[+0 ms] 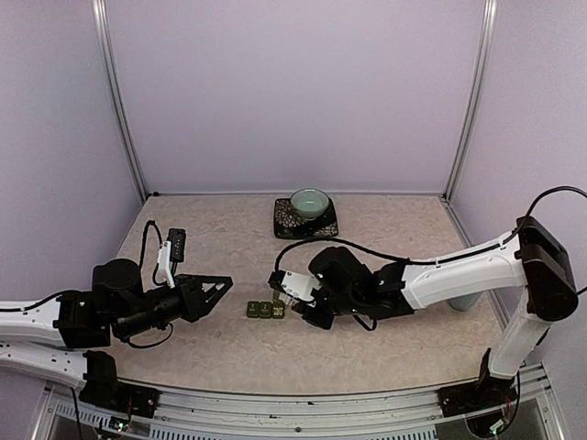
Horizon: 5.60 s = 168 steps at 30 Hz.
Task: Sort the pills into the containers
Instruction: Close the lid of the pill bottle, then screw the lid of the pill container onto the pill bottle.
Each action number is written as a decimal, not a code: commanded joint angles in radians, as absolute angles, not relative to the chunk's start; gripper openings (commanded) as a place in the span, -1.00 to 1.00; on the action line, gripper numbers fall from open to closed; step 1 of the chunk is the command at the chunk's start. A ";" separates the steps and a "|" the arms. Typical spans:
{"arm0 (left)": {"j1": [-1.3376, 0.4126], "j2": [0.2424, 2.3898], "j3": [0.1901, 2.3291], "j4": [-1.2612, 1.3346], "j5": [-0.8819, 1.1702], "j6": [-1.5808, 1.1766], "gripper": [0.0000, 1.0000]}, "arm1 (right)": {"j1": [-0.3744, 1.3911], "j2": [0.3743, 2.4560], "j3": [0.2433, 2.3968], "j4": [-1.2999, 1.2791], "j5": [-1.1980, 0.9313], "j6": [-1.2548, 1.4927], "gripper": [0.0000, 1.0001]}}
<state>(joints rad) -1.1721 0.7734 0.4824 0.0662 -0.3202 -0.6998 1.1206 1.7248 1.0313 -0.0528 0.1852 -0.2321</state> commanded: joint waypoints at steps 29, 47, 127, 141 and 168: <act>-1.202 0.908 0.667 0.151 -0.159 -0.752 -0.46 | 1.273 1.360 0.701 0.634 0.064 -0.089 -0.43; -1.233 0.993 0.732 0.189 -0.143 -0.743 -0.46 | 1.318 1.371 0.733 0.618 0.122 -0.099 -0.42; -1.282 1.045 0.713 0.194 -0.101 -0.617 -0.54 | 1.401 1.269 0.949 0.317 0.103 0.147 -0.46; -1.300 1.083 0.746 0.155 -0.064 -0.572 -0.54 | 1.401 1.234 0.960 0.288 0.087 0.218 -0.47; -1.301 1.084 0.741 0.161 0.099 -0.480 -0.44 | 1.332 1.106 0.838 0.407 -0.190 0.372 -0.44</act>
<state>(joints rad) -1.2900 1.0538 0.7567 0.2909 0.0631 -0.5179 1.3426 1.1629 0.8299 0.1890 -0.1226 0.3431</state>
